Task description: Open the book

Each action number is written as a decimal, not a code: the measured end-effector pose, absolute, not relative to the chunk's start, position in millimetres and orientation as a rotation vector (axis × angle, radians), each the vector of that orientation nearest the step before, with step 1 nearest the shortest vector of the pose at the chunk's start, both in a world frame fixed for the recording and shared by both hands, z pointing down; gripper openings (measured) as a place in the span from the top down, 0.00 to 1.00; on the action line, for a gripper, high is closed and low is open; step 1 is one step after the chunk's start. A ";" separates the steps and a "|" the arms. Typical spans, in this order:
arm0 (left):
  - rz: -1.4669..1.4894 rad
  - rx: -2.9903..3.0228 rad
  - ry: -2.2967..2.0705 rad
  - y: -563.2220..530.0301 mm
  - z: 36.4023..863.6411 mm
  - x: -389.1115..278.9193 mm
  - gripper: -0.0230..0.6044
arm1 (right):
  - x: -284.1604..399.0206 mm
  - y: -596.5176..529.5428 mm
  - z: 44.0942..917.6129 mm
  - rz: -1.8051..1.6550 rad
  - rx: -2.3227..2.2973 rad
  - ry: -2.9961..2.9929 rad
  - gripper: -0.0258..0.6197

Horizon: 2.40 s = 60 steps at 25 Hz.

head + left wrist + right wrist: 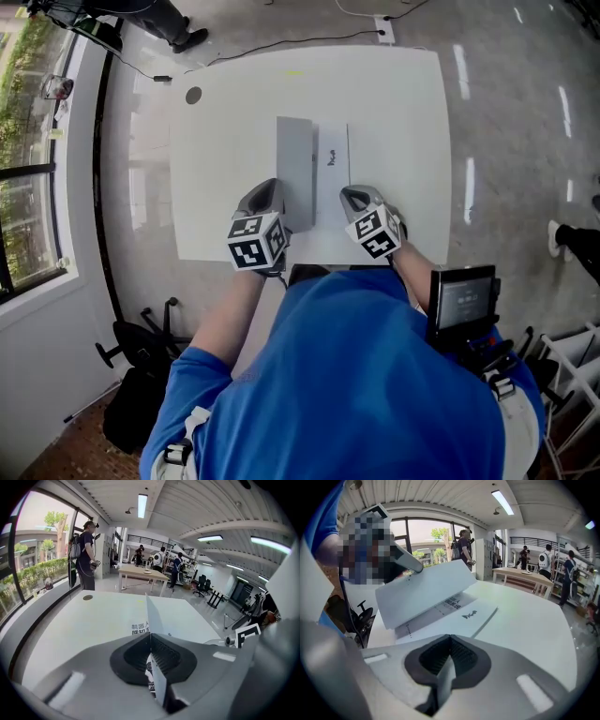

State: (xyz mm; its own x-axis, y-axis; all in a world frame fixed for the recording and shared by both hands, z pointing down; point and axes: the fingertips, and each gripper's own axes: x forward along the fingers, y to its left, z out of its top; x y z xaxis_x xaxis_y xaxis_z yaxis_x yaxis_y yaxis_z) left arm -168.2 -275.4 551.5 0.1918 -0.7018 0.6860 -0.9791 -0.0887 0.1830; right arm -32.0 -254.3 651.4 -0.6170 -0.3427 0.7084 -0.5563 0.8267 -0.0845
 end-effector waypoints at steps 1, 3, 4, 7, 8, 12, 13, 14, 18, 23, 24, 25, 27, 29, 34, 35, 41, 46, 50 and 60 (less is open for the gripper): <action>0.569 1.851 -1.572 -275.8 551.1 -172.7 0.95 | -30.5 -254.8 654.8 0.388 0.656 -2.273 0.96; 0.554 1.841 -1.573 -277.1 550.4 -182.3 0.95 | -29.2 -256.8 658.7 0.388 0.659 -2.253 0.96; 0.547 1.836 -1.574 -278.0 550.4 -186.5 0.95 | -28.4 -258.1 659.4 0.384 0.660 -2.245 0.96; 0.530 1.822 -1.577 -280.4 550.8 -198.2 0.94 | -24.2 -262.3 659.2 0.364 0.660 -2.220 0.96; 0.527 1.817 -1.579 -280.9 551.2 -202.5 0.94 | -22.7 -263.2 659.5 0.361 0.662 -2.214 0.96; 0.513 1.800 -1.586 -276.6 553.7 -227.6 0.94 | -23.5 -261.3 660.2 0.348 0.675 -2.193 0.96; 0.512 1.794 -1.589 -276.0 554.8 -234.0 0.94 | -23.2 -261.6 660.0 0.342 0.677 -2.187 0.96; 0.512 1.785 -1.591 -277.4 556.2 -238.7 0.93 | -21.2 -264.0 659.8 0.333 0.679 -2.181 0.96; 0.519 1.745 -1.605 -272.9 568.8 -268.2 0.93 | -20.4 -264.4 661.1 0.297 0.685 -2.157 0.96; 0.524 1.687 -1.594 -257.9 593.9 -317.3 0.93 | -31.9 -254.4 661.3 0.259 0.706 -2.130 0.96; 0.525 1.676 -1.592 -257.4 598.2 -323.9 0.93 | -31.9 -254.4 661.2 0.255 0.710 -2.122 0.96; 0.528 1.668 -1.591 -257.2 602.4 -330.1 0.93 | -31.7 -254.7 661.1 0.253 0.714 -2.115 0.96; 0.541 1.662 -1.585 -256.9 611.3 -341.6 0.93 | -32.1 -254.4 661.4 0.256 0.726 -2.103 0.96; 0.561 1.663 -1.575 -254.6 621.0 -352.6 0.93 | -34.5 -251.3 662.1 0.255 0.741 -2.095 0.96; 0.637 1.675 -1.541 -256.7 640.2 -361.1 0.92 | -35.3 -252.3 662.5 0.251 0.754 -2.075 0.96; 0.652 1.680 -1.532 -258.4 643.9 -358.9 0.92 | -33.5 -253.8 662.7 0.253 0.756 -2.070 0.96; 0.702 1.676 -1.484 -260.9 663.8 -351.3 0.92 | -28.3 -258.7 663.8 0.256 0.775 -2.055 0.96; 0.751 1.673 -1.476 -257.6 669.7 -348.6 0.95 | -27.1 -258.7 665.4 0.252 0.766 -2.049 0.96; 0.753 1.676 -1.477 -255.3 670.6 -347.5 0.95 | -28.2 -258.6 665.6 0.250 0.758 -2.047 0.96; 0.717 1.673 -1.500 -251.6 669.9 -351.6 0.95 | -30.4 -257.2 669.9 0.242 0.736 -2.056 0.96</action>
State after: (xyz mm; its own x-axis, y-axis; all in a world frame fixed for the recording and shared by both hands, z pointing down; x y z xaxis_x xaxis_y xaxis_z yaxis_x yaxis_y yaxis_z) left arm -351.6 -251.6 669.9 0.1510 -0.5564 0.8171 -0.9853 -0.0181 0.1698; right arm -30.4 -257.2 669.9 -0.4079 -0.4079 0.8168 -0.5862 0.8029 0.1083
